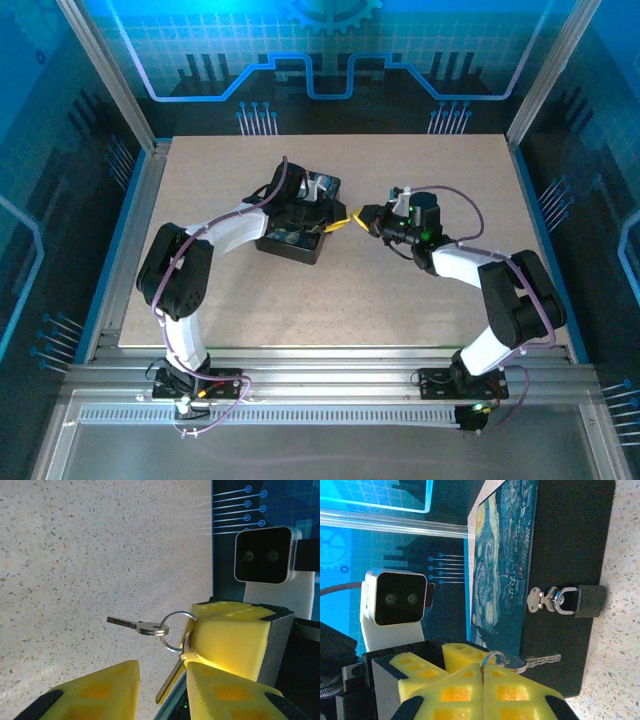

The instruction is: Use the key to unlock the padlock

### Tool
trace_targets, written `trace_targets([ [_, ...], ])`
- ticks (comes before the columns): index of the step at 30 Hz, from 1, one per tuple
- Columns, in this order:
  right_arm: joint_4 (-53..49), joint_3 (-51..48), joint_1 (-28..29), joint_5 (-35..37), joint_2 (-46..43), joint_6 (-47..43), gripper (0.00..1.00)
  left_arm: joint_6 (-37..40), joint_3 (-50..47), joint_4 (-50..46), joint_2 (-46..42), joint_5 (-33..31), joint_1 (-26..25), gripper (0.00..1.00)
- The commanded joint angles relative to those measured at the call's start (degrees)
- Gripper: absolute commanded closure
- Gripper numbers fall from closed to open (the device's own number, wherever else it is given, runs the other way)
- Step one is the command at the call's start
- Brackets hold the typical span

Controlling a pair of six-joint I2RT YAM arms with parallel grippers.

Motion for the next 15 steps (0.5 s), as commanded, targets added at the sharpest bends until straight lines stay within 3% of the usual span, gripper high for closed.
trace_targets([
  [1,3.3,1.5,1.1,0.6,1.4,0.7,1.0,-0.9,-0.1,0.9,0.5,1.8,-0.2,0.71],
  [5,3.7,2.1,1.5,-0.4,2.4,0.8,1.0,-0.4,0.0,0.8,0.5,1.7,-0.2,0.74],
  [15,0.9,1.1,1.8,-1.0,1.1,-1.4,1.0,4.4,1.5,-2.3,1.6,2.8,0.9,1.0],
])
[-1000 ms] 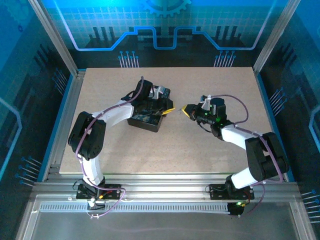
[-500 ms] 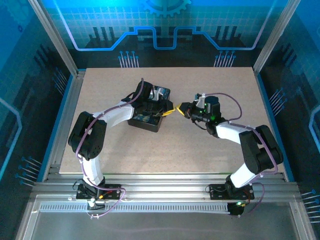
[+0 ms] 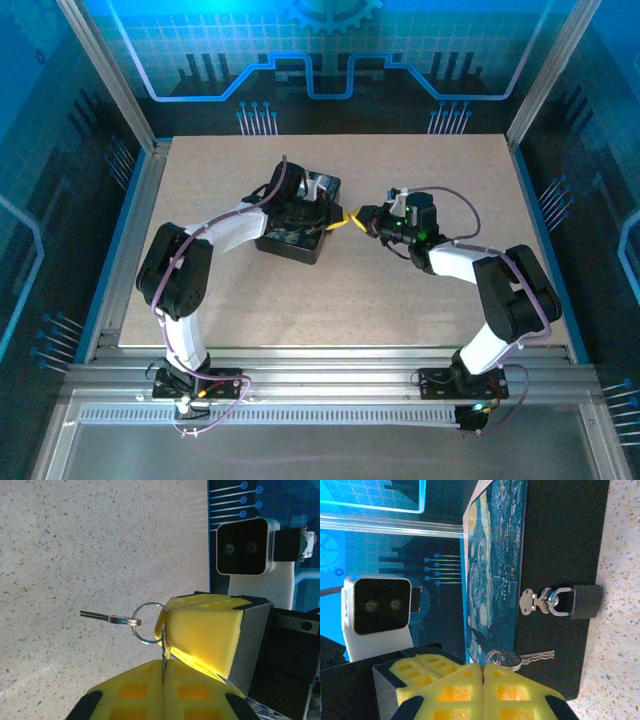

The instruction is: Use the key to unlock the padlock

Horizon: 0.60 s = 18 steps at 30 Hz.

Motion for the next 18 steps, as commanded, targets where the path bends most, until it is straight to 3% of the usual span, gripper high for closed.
trace_targets([
  [1,-0.7,0.4,1.2,-1.6,-1.3,-3.0,1.0,4.0,1.8,-3.0,1.6,1.7,0.9,1.0],
  [4,-5.1,0.2,0.7,-2.3,-3.2,-7.3,0.88,9.3,3.6,-7.4,2.2,3.2,1.3,1.0],
  [7,-11.9,0.0,-0.9,-2.7,-6.6,-14.5,0.7,15.4,5.6,-12.4,2.8,5.4,1.3,1.0],
  [9,-17.5,0.6,-2.8,-4.5,-8.6,-23.7,0.59,19.2,6.5,-15.5,3.0,7.1,1.3,1.0],
  [12,-26.0,2.5,-6.3,-11.0,-9.7,-36.3,0.6,23.9,7.9,-19.1,3.3,10.1,1.2,1.0],
  [18,-30.1,4.7,-9.9,-24.1,-7.4,-46.8,0.67,29.1,9.1,-22.0,2.9,13.0,0.9,1.0],
])
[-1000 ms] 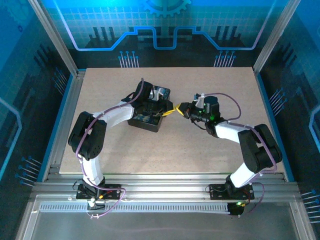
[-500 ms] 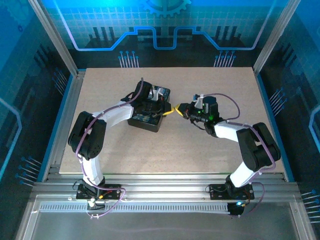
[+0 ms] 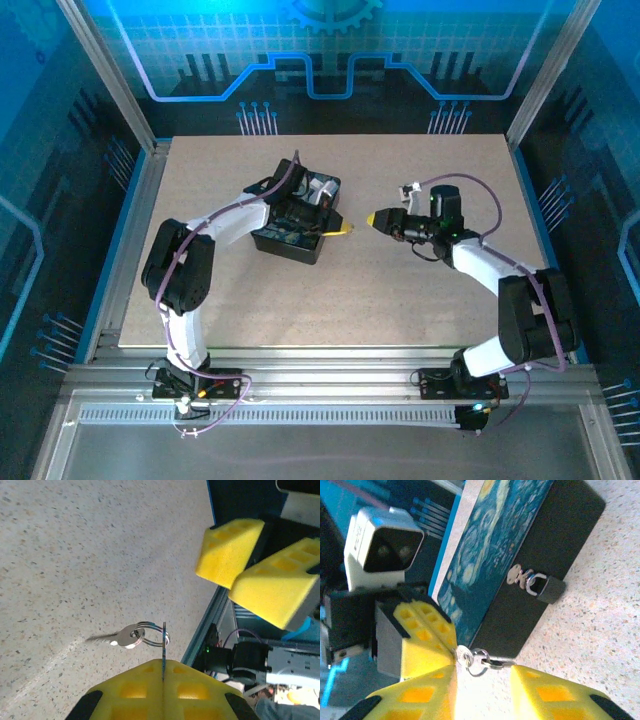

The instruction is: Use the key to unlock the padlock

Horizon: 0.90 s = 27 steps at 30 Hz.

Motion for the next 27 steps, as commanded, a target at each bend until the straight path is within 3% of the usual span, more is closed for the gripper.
trace_targets([
  [1,-5.4,2.1,-0.4,-9.8,1.8,-11.0,0.67,6.4,2.3,-4.5,0.5,4.7,0.0,1.0],
  [11,-1.5,3.7,1.4,-16.5,6.0,-13.1,0.69,8.3,4.0,-6.4,1.0,6.0,-1.7,1.0],
  [27,1.3,4.3,3.5,-17.9,7.5,-11.4,0.77,9.6,4.1,-6.7,0.9,7.3,-2.4,1.0],
])
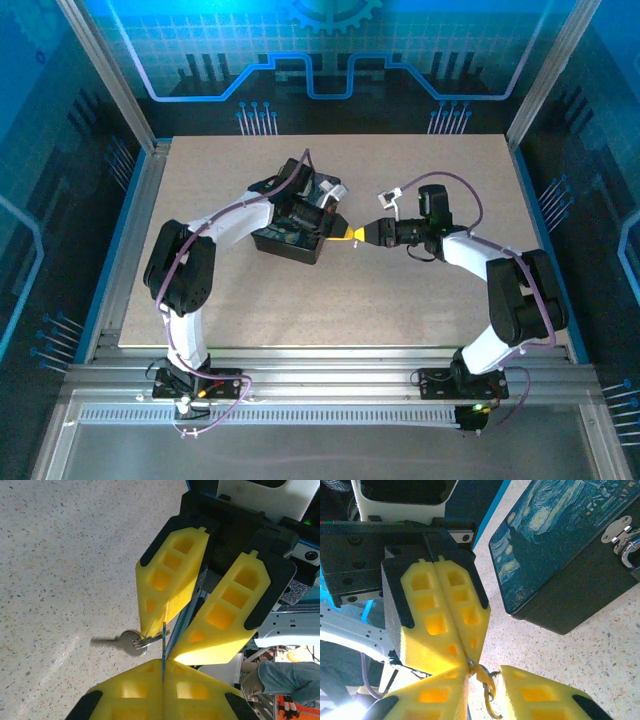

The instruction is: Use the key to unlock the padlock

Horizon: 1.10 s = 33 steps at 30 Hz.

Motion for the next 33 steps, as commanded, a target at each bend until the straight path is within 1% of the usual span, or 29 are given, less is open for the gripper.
trace_targets([
  [1,1.3,1.8,0.8,-1.9,1.0,-0.3,0.79,2.3,1.4,-1.7,0.7,2.6,-0.5,1.0],
  [3,1.3,2.0,0.9,-2.0,1.2,-0.3,0.82,2.6,1.3,-1.9,0.6,2.6,-0.4,1.0],
  [7,1.0,2.0,1.2,-3.3,1.3,-0.8,0.95,2.9,1.3,-2.2,0.7,2.6,-0.4,1.0],
  [10,0.5,1.6,1.1,-3.7,1.2,-1.4,1.0,2.6,1.6,-2.0,1.0,2.0,-0.2,1.0],
  [12,-0.7,1.3,1.1,-3.8,1.0,-2.2,1.0,1.6,1.6,-1.4,1.4,0.8,0.3,0.95],
  [14,-0.9,0.6,1.2,-3.6,0.8,-2.2,1.0,0.7,1.3,-0.3,1.1,-1.4,1.0,0.78],
  [17,1.6,-1.3,1.0,-2.6,-0.1,-0.2,1.0,-0.1,-0.1,2.1,-0.7,-3.9,2.2,0.7],
  [19,2.9,-2.5,1.0,-2.0,-0.7,1.1,1.0,0.1,-0.4,2.9,-2.2,-5.5,3.1,0.66],
  [22,5.2,-3.6,1.0,-0.8,-1.6,2.9,1.0,1.6,0.9,1.4,-4.2,-9.0,4.3,0.63],
  [24,5.5,-4.1,1.0,0.1,-2.0,4.0,1.0,3.4,2.7,-0.6,-4.9,-13.0,4.7,0.62],
  [26,5.5,-4.6,1.0,1.2,-2.6,5.3,1.0,5.5,4.8,-2.8,-5.6,-19.6,4.7,0.57],
  [30,4.1,-5.6,1.0,4.2,-4.5,6.1,1.0,8.8,9.0,-4.9,-6.7,-30.6,4.5,0.57],
  [33,1.2,-6.1,0.7,6.4,-6.7,5.5,1.0,14.9,13.3,-8.0,-7.0,-42.3,2.1,0.55],
])
